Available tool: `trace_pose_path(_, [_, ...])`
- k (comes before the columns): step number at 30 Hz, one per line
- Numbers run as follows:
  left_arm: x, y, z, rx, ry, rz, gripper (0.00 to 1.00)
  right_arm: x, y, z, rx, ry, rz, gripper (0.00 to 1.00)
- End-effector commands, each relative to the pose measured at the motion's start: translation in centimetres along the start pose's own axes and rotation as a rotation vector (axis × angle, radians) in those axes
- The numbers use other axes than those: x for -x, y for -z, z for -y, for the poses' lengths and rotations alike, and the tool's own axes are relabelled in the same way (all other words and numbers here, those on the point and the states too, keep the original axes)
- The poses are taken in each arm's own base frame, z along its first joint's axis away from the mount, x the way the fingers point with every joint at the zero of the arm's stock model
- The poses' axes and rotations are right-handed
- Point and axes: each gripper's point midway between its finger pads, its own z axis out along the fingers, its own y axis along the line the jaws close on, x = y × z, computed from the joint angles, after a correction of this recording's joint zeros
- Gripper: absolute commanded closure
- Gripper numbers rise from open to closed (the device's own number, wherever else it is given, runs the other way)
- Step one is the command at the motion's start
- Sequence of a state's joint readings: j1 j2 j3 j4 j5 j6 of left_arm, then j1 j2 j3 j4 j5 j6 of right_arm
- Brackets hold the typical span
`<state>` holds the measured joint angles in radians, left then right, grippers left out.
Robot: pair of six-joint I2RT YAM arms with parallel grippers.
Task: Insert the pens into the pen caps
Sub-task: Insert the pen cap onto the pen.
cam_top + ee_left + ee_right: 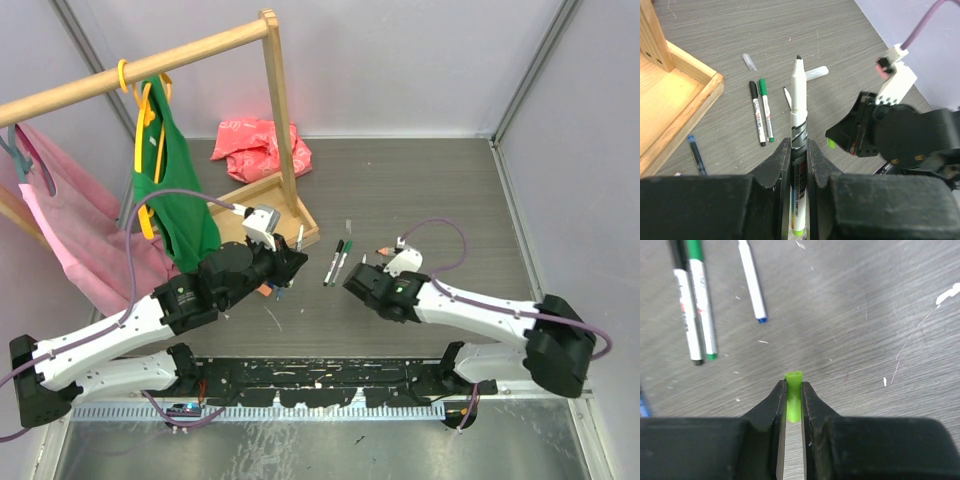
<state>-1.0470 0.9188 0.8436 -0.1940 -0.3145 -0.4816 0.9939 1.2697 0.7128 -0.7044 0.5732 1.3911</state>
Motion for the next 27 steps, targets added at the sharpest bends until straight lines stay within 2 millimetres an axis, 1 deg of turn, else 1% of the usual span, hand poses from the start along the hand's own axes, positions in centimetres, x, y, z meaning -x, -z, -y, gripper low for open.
trace_pose_path(1, [2.1, 0.0, 1.2, -0.045, 0.009, 0.065, 1.00, 5.7, 3.1, -2.0, 0.119, -0.065, 0.193, 1.00])
trace_pose_path(4, [2.3, 0.0, 1.7, -0.069, -0.001, 0.066, 1.00, 8.4, 5.3, -2.9, 0.193, -0.056, 0.274, 1.00])
trace_pose_path(7, [2.6, 0.1, 2.3, -0.098, -0.012, 0.065, 1.00, 11.0, 8.2, -5.0, 0.327, -0.019, 0.347, 1.00])
trace_pose_path(10, [2.8, 0.2, 2.9, -0.129, -0.018, 0.068, 1.00, 13.4, 11.6, -6.8, 0.477, 0.014, 0.419, 1.00])
trace_pose_path(12, [3.0, 0.2, 3.3, -0.147, -0.017, 0.079, 1.00, 14.5, 14.0, -8.1, 0.597, 0.059, 0.469, 1.00])
trace_pose_path(14, [3.4, 0.4, 3.5, -0.164, -0.014, 0.097, 1.00, 15.8, 16.4, -8.8, 0.705, 0.074, 0.536, 1.00])
trace_pose_path(16, [3.7, 0.6, 3.8, -0.183, -0.018, 0.109, 1.00, 16.8, 18.2, -9.2, 0.776, 0.088, 0.594, 1.00])
trace_pose_path(20, [4.0, 0.8, 4.1, -0.198, -0.031, 0.114, 1.00, 18.8, 21.6, -10.0, 0.852, 0.124, 0.676, 1.00])
trace_pose_path(24, [4.0, 0.9, 5.2, -0.261, -0.049, 0.113, 1.00, 19.8, 25.3, -11.4, 0.972, 0.167, 0.721, 1.00])
trace_pose_path(27, [4.0, 1.1, 6.5, -0.331, -0.065, 0.110, 1.00, 20.1, 28.0, -12.4, 1.079, 0.183, 0.744, 1.00])
